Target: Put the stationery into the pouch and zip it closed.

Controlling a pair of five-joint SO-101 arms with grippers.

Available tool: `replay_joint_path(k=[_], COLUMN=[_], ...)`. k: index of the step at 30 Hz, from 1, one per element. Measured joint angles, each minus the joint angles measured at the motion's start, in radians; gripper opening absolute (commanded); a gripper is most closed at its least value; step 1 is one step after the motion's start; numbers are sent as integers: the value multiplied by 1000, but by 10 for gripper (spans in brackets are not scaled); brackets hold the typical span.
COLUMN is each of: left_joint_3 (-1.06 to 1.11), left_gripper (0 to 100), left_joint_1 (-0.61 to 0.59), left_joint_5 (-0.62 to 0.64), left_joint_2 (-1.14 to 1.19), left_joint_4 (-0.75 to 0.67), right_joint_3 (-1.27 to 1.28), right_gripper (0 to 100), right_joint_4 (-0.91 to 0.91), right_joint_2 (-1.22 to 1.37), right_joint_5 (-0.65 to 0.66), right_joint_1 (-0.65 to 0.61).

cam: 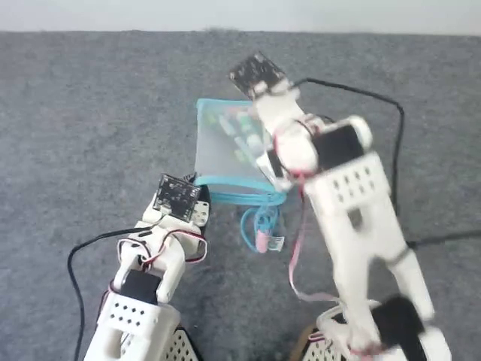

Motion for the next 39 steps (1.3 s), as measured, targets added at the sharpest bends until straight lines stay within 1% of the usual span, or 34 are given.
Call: replay_joint_path(k=[3,7,9,11,13,15,17,19,26,32,39], left_joint_3=[0,0,-20,-44,-52,-55,-55,-55,-55,-57,-69], left_gripper=[11,11,11,11,11,11,11,11,11,11,11], left_joint_1=[-37,-72,-80,-81,-81,-81,-81,-81,-81,-81,-81], left_joint_5=[0,0,0,0,0,0,0,0,0,0,0], left_joint_2=[0,0,0,0,0,0,0,0,0,0,0], left_joint_4=[0,3,35,71,86,86,86,86,89,123,126], right_joint_3=[232,657,875,1057,1163,1197,1203,1203,1203,1203,1117], right_gripper=[169,170,172,202,251,296,336,359,358,358,358], right_joint_4=[-140,-428,-586,-704,-736,-735,-730,-730,-750,-842,-862], right_joint_2=[-166,-410,-519,-608,-663,-690,-701,-704,-697,-559,-374], right_joint_5=[61,149,190,241,285,302,304,305,310,298,296], right_joint_1=[-9,3,-6,-6,-14,-44,-49,-60,-89,-81,-74])
